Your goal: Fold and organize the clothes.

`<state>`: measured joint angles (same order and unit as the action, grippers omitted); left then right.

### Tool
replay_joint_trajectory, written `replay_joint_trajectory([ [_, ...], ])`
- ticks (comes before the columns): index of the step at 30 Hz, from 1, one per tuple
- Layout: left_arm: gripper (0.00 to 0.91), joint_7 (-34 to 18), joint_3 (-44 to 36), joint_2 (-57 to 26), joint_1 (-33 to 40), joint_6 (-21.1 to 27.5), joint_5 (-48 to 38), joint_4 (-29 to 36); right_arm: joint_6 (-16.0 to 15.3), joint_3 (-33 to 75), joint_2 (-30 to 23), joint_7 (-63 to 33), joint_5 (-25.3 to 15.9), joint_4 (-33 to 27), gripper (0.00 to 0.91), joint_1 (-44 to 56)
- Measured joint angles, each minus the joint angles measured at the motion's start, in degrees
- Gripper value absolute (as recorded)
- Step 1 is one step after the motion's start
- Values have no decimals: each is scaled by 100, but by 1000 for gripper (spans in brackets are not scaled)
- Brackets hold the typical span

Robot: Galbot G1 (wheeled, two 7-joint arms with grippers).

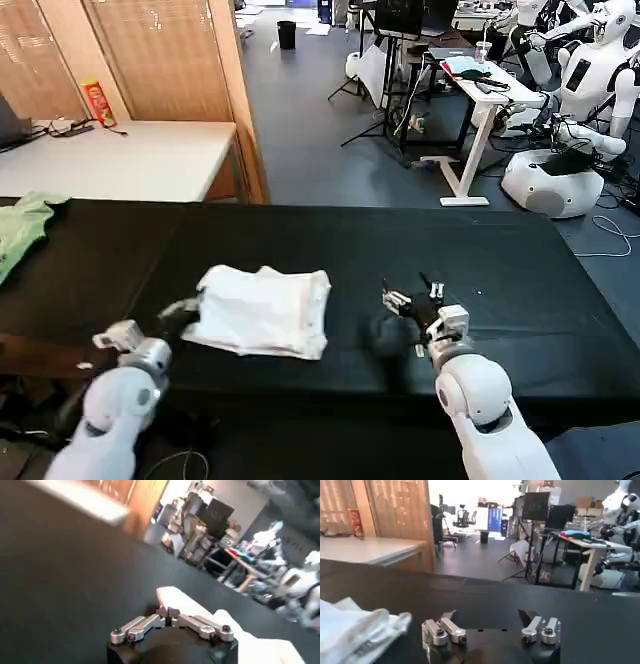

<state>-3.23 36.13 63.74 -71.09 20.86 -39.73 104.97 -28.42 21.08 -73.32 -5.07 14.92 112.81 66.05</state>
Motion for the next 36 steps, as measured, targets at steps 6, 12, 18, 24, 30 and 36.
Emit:
replay_joint_trajectory([
  [6, 0, -92, 473, -1053, -222, -464, 1135, 176, 9, -14, -44, 2, 20, 49, 878, 0],
  [12, 0, -244, 772, -1677, -444, -344, 1838, 637, 17, -59, -125, 4, 18, 67, 878, 27],
  [18, 0, -406, 251, -1400, -448, 4, 1488, 1227, 17, -27, -130, 5, -4, 164, 878, 154],
  [24, 0, -618, -669, -674, -17, 123, 957, 1363, 20, 23, -171, 10, -13, 235, 878, 310],
  [30, 878, -581, -1588, 176, 289, 102, 1188, 1097, -34, -37, -156, 12, 217, 291, 878, 421],
  [36, 878, -143, -1954, 493, 273, -101, 1285, 1015, -194, -241, -71, -2, 786, 276, 878, 359],
])
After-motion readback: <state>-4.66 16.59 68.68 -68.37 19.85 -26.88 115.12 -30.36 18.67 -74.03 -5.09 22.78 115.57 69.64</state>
